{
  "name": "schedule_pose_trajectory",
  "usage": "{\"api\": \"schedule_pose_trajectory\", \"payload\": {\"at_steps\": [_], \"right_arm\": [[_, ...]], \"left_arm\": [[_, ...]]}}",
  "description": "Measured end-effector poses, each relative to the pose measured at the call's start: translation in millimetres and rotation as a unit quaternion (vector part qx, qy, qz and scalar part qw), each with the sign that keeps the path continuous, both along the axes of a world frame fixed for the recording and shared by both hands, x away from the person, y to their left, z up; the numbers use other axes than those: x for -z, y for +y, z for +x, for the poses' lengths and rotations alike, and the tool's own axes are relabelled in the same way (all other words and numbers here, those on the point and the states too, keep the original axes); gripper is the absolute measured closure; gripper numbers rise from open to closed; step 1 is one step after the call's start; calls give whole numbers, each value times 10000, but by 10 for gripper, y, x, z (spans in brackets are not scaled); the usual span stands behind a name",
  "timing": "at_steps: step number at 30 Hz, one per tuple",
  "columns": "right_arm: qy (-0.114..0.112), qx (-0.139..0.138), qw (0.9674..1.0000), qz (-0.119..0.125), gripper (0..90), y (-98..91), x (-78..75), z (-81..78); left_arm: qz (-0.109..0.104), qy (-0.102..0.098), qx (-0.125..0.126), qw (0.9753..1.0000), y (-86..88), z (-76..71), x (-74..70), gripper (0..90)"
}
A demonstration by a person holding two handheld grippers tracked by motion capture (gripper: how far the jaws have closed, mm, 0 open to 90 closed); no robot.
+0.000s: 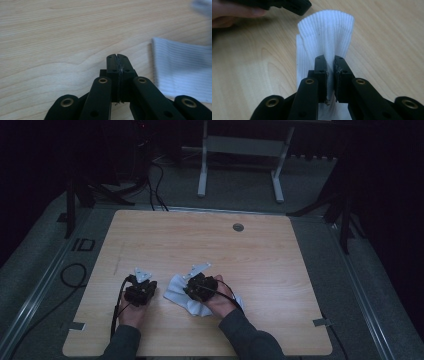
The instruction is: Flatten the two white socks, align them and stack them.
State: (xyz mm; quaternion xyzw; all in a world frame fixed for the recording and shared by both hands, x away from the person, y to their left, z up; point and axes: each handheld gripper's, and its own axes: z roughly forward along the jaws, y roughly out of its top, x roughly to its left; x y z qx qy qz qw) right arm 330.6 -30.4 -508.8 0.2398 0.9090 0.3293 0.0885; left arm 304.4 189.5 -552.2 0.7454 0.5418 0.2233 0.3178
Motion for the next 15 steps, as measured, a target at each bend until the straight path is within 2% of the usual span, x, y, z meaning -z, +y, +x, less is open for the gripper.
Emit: {"api": "schedule_pose_trajectory", "payload": {"at_steps": [1,5,8,9,10,11,12,15], "right_arm": [[92,40,9999,-24,821,39,50,13],[194,72,9997,-97,817,102,140,15],[187,106,9996,-157,809,124,174,11],[265,106,9995,-133,749,136,199,13],[265,106,9995,-133,749,136,199,13],[250,115,9996,-93,683,136,200,12],[250,115,9996,-93,683,136,200,12],[108,236,9997,40,594,83,125,2]], "left_arm": [[7,-2,19,10000,-12,-6,0,891],[19,1,77,10000,-32,-21,-3,890],[15,-7,88,10000,-37,-27,-6,890],[16,-9,110,9999,-44,-35,-13,890],[16,-9,110,9999,-44,-35,-13,891],[0,-24,135,9999,-57,-47,-24,890],[0,-24,135,9999,-57,-47,-24,890],[-32,-111,232,9997,-108,-83,-58,891]]}}
